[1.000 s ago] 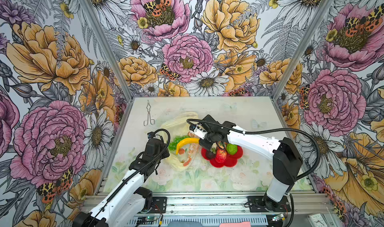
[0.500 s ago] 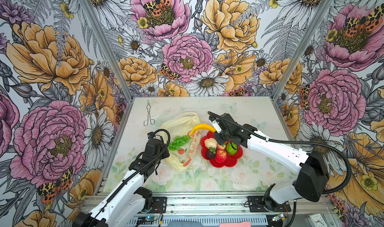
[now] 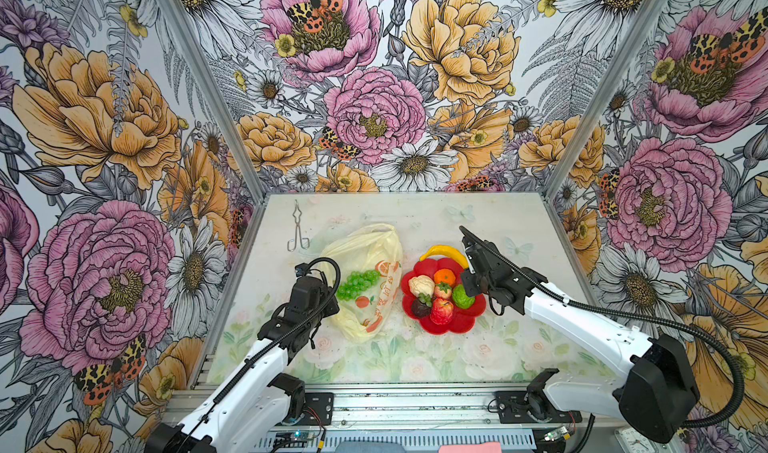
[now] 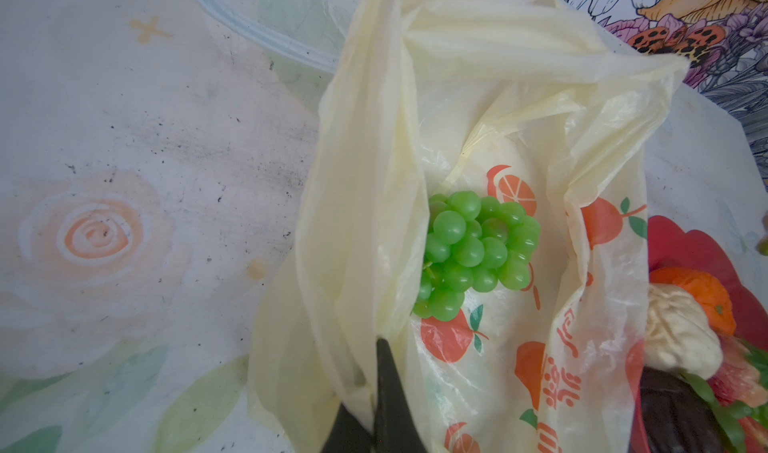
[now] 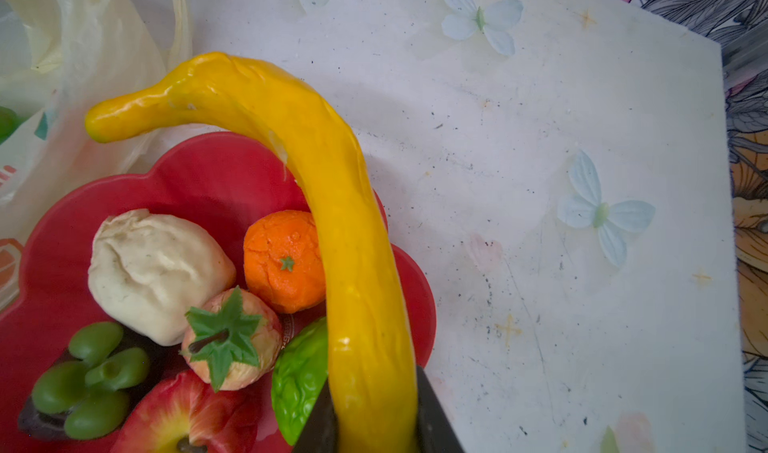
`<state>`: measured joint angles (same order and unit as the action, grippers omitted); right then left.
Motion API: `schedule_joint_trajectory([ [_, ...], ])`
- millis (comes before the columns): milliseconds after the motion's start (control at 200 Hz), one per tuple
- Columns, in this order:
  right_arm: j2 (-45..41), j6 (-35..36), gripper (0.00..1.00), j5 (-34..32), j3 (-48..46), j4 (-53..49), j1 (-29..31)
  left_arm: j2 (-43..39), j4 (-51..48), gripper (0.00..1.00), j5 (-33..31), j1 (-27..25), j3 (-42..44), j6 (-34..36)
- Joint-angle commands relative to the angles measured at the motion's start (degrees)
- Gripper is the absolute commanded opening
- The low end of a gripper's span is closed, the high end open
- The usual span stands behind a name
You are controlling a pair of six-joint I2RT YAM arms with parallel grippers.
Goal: Take the fake fruits out of the plastic bag
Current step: 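Carry the yellow banana over the red plate with the right gripper, then lower the banana onto the red plate and open the right gripper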
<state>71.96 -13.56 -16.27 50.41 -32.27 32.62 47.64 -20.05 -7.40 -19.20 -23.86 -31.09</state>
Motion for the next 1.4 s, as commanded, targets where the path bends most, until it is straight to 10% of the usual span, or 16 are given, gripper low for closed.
schedule_joint_trajectory([
  [0, -0.23, -2.89, 0.18, 0.27, -2.07, 4.27, -0.41, 0.0, 1.33, 0.0, 1.09, 0.06, 0.21, 0.59],
  [1396, 1.88, -7.75, 0.49, -2.02, -3.44, 4.73, -2.68, 0.26, 1.3, 0.0, 0.87, 0.09, 0.13, 0.59],
])
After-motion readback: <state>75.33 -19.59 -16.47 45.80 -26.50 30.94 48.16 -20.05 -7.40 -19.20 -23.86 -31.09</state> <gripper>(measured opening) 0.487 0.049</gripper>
